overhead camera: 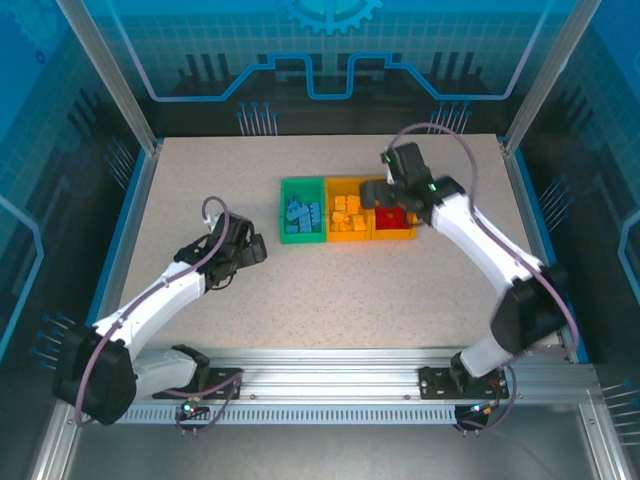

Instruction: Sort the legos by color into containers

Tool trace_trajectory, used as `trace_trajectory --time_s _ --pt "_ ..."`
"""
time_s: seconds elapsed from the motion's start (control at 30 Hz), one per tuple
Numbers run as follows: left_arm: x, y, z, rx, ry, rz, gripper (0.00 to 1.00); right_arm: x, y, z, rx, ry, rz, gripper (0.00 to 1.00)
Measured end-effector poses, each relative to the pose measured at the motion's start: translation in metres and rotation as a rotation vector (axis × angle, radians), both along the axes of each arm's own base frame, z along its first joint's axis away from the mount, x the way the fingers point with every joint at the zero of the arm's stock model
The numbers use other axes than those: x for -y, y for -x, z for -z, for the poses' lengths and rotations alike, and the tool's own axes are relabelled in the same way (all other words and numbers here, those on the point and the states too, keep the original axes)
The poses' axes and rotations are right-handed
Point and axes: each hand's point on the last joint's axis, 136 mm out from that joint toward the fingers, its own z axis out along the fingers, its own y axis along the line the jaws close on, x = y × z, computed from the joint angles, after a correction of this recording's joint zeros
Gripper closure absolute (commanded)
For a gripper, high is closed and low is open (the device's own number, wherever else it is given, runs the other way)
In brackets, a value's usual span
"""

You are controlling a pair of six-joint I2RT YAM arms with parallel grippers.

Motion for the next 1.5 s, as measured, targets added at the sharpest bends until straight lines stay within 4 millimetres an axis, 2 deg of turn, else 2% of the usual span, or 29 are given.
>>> trace_trajectory --time_s 0.07,0.1,0.13,0.2,0.3,0.37,0.43,0.57,0.63,0.7,0.77,0.9,1.0,1.07,1.13,1.3,1.5 --pt "-0.012 -0.001 -0.001 0.046 -0.066 -0.005 0.01 0.032 0.006 0.004 0.093 0.054 0.029 0.0" --pt "-0.019 -0.001 -0.001 0.076 -0.108 -0.003 0.01 0.054 0.007 0.015 0.12 0.087 0.064 0.0" --pt "-0.023 -0.001 -0.001 0.094 -0.137 -0.001 0.01 0.071 0.009 0.027 0.127 0.109 0.093 0.0" --pt "-0.034 -0.002 0.001 0.134 -0.203 0.009 0.01 0.107 0.015 0.068 0.11 0.154 0.153 0.0" --pt "-0.046 -0.008 0.003 0.176 -0.252 0.016 0.01 0.133 0.039 0.126 0.064 0.162 0.179 0.0" --pt "-0.055 -0.012 0.004 0.201 -0.264 0.009 0.01 0.137 0.049 0.146 0.061 0.134 0.174 0.0" --pt "-0.061 -0.016 0.005 0.227 -0.26 0.004 0.01 0.135 0.045 0.147 0.101 0.111 0.167 0.0" --pt "-0.066 -0.022 0.015 0.279 -0.231 0.012 0.01 0.129 0.022 0.13 0.251 0.067 0.156 0.0" --pt "-0.068 -0.025 0.022 0.294 -0.224 0.016 0.01 0.127 0.015 0.133 0.294 0.054 0.152 0.0" --pt "-0.071 -0.031 0.027 0.3 -0.214 0.019 0.01 0.127 0.015 0.145 0.277 0.054 0.148 0.0" --pt "-0.07 -0.039 0.027 0.322 -0.206 0.032 0.01 0.127 0.016 0.148 0.276 0.054 0.149 0.0" --pt "-0.061 -0.058 0.029 0.377 -0.199 0.092 0.01 0.127 0.011 0.138 0.322 0.045 0.151 0.0" --pt "-0.055 -0.074 0.037 0.398 -0.188 0.141 0.01 0.127 0.01 0.135 0.336 0.043 0.151 0.0" --pt "-0.059 -0.082 0.047 0.403 -0.177 0.144 0.01 0.127 0.009 0.133 0.342 0.041 0.152 0.0" --pt "-0.066 -0.081 0.055 0.388 -0.164 0.136 0.01 0.127 0.009 0.132 0.347 0.041 0.152 0.0" --pt "-0.067 -0.088 0.041 0.457 -0.149 0.142 0.01 0.127 0.008 0.132 0.35 0.04 0.152 0.0" --pt "-0.065 -0.09 0.036 0.48 -0.142 0.152 0.01 0.119 0.008 0.132 0.347 0.031 0.1 0.0"
